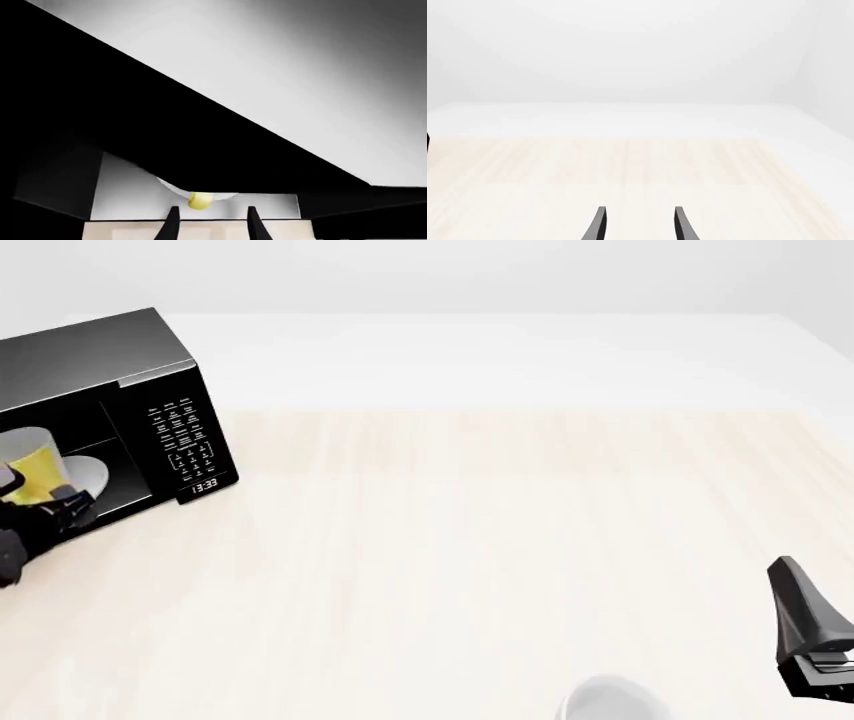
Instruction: Put the yellow and white mug in the microwave and close it.
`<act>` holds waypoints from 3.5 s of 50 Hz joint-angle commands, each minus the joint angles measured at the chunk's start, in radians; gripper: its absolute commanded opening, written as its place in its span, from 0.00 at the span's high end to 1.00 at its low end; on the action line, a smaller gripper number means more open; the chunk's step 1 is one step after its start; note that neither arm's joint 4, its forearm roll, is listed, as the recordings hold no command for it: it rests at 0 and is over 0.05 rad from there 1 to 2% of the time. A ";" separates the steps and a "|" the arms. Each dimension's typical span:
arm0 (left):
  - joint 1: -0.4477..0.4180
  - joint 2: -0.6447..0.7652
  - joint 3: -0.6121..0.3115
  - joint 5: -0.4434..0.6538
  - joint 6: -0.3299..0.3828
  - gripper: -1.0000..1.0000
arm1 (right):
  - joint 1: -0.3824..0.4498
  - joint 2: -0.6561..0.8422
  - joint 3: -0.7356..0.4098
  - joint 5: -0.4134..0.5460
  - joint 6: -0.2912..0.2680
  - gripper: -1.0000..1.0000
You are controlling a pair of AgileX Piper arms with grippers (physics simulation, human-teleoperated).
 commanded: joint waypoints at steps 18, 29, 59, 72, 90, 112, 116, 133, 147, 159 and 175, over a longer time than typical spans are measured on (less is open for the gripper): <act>-0.006 -0.287 0.174 0.067 0.004 0.00 | 0.000 0.000 0.000 0.000 0.000 0.00; -0.042 -0.402 0.200 0.119 0.042 0.00 | 0.000 0.000 0.000 0.000 0.000 0.00; -0.059 -0.879 0.251 0.452 0.058 0.00 | 0.000 0.000 0.000 0.000 0.000 0.00; -0.092 -1.040 0.208 0.614 0.052 0.00 | 0.000 0.000 0.000 0.000 0.000 0.00; -0.094 -1.242 0.112 0.849 0.090 0.00 | 0.000 0.000 0.000 0.000 0.000 0.00; -0.015 -1.318 -0.091 1.087 0.111 0.00 | 0.000 0.000 0.000 0.000 0.000 0.00; 0.028 -1.319 -0.124 1.108 0.124 0.00 | 0.000 0.000 0.000 0.000 0.000 0.00; 0.201 -1.315 -0.225 1.194 0.118 0.00 | 0.000 0.000 0.000 0.000 0.000 0.00; 0.294 -1.289 -0.241 1.217 0.091 0.00 | 0.000 0.000 0.000 0.000 0.000 0.00; 0.364 -1.279 -0.266 1.239 0.066 0.00 | 0.000 0.000 0.000 0.000 0.000 0.00; 0.480 -1.229 -0.251 1.230 0.057 0.00 | 0.000 0.000 0.000 0.000 0.000 0.00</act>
